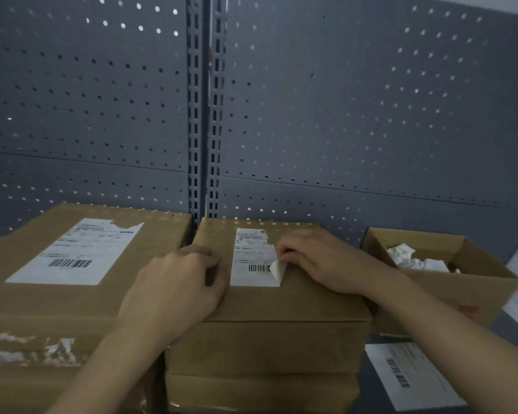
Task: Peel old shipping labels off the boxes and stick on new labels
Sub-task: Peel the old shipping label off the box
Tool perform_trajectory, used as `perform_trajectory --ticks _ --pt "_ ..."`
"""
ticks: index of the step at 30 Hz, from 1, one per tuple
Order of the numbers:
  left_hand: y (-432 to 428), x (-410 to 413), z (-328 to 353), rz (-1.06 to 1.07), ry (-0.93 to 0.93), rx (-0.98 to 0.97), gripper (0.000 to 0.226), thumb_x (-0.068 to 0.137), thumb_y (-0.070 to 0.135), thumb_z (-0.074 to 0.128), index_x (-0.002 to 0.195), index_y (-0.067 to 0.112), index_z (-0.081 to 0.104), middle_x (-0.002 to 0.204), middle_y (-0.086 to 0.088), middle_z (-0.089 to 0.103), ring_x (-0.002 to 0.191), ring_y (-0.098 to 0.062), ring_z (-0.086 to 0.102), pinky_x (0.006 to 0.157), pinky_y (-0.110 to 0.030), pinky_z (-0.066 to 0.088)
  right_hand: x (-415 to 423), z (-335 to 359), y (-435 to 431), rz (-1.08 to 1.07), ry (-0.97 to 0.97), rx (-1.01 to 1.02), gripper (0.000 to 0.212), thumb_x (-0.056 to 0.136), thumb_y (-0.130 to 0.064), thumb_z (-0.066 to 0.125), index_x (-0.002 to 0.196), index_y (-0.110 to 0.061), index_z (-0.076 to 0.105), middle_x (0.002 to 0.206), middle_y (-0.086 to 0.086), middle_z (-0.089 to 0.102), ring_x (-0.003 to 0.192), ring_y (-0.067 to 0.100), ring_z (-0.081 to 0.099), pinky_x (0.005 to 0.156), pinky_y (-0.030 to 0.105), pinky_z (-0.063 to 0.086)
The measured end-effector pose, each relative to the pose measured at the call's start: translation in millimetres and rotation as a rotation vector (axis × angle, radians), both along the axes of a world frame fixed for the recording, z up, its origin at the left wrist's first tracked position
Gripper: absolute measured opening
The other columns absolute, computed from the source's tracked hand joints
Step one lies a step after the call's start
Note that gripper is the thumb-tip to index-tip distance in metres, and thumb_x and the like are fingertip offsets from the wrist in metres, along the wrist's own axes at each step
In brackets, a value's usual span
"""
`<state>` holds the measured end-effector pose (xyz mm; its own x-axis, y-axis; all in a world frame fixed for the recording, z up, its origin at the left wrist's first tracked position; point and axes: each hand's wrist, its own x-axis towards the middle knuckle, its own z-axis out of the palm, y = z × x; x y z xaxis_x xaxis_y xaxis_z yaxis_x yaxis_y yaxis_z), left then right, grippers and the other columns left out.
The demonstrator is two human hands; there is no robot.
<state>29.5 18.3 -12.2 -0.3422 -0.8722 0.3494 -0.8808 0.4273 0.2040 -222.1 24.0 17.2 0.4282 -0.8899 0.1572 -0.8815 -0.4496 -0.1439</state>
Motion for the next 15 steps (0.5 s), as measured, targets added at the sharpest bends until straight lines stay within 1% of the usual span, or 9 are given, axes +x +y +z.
perform_trajectory --ticks 2,3,4,6,8,11,13,15 --pt "0 0 0 0.002 0.003 0.000 0.038 0.095 0.052 0.041 0.118 0.037 0.067 0.125 0.021 0.060 0.098 -0.013 0.065 0.074 -0.029 0.051 5 -1 -2 -0.001 0.078 -0.036 0.014 0.104 -0.028 0.042 0.094 -0.027 0.052 0.103 -0.010 0.057 0.094 0.007 0.049 0.083 0.025 0.040" --pt "0 0 -1 0.003 0.002 -0.001 0.038 0.095 0.052 0.041 0.120 0.037 0.066 0.125 0.022 0.060 0.098 -0.013 0.066 0.075 -0.030 0.052 6 -1 -2 -0.005 0.106 -0.045 0.014 0.105 -0.027 0.041 0.093 -0.029 0.048 0.105 -0.010 0.057 0.093 0.006 0.049 0.081 0.025 0.040" --pt "0 0 -1 0.004 0.001 -0.001 0.039 0.094 0.052 0.041 0.121 0.037 0.066 0.126 0.022 0.060 0.099 -0.014 0.066 0.076 -0.031 0.053 8 -1 -3 -0.007 0.131 -0.048 0.015 0.105 -0.026 0.041 0.092 -0.031 0.045 0.106 -0.009 0.057 0.091 0.002 0.047 0.079 0.023 0.040" --pt "0 0 -2 0.006 -0.003 0.003 0.040 0.095 0.052 0.041 0.122 0.037 0.066 0.127 0.022 0.059 0.100 -0.014 0.066 0.077 -0.031 0.053 11 0 -5 -0.011 0.167 -0.036 0.017 0.106 -0.024 0.039 0.092 -0.034 0.041 0.109 -0.010 0.056 0.086 -0.008 0.044 0.074 0.016 0.038" --pt "0 0 -2 0.007 -0.006 0.005 0.041 0.095 0.052 0.041 0.122 0.036 0.067 0.129 0.023 0.058 0.099 -0.014 0.066 0.078 -0.031 0.053 15 1 -7 -0.013 0.183 -0.027 0.017 0.106 -0.022 0.038 0.094 -0.034 0.041 0.112 -0.009 0.056 0.088 -0.007 0.044 0.073 0.014 0.038" --pt "0 0 -2 0.007 -0.011 -0.006 0.040 0.094 0.051 0.043 0.119 0.034 0.069 0.129 0.022 0.060 0.097 -0.016 0.068 0.077 -0.031 0.054 19 0 -10 -0.019 0.199 -0.037 0.015 0.105 -0.021 0.038 0.095 -0.032 0.042 0.115 -0.006 0.060 0.103 0.001 0.051 0.082 0.027 0.047" --pt "1 -1 -1 0.013 -0.015 -0.015 0.038 0.094 0.050 0.043 0.114 0.033 0.070 0.124 0.020 0.062 0.096 -0.016 0.067 0.075 -0.030 0.053 21 0 -11 -0.022 0.226 -0.056 0.014 0.105 -0.023 0.037 0.094 -0.033 0.039 0.114 -0.006 0.060 0.101 0.003 0.050 0.084 0.032 0.048" --pt "1 -1 -1 0.013 -0.018 -0.019 0.037 0.094 0.049 0.043 0.112 0.032 0.070 0.121 0.018 0.063 0.095 -0.015 0.067 0.074 -0.030 0.053 23 0 -12 -0.025 0.243 -0.051 0.014 0.105 -0.026 0.035 0.094 -0.034 0.036 0.112 -0.008 0.057 0.095 0.003 0.044 0.084 0.034 0.048"
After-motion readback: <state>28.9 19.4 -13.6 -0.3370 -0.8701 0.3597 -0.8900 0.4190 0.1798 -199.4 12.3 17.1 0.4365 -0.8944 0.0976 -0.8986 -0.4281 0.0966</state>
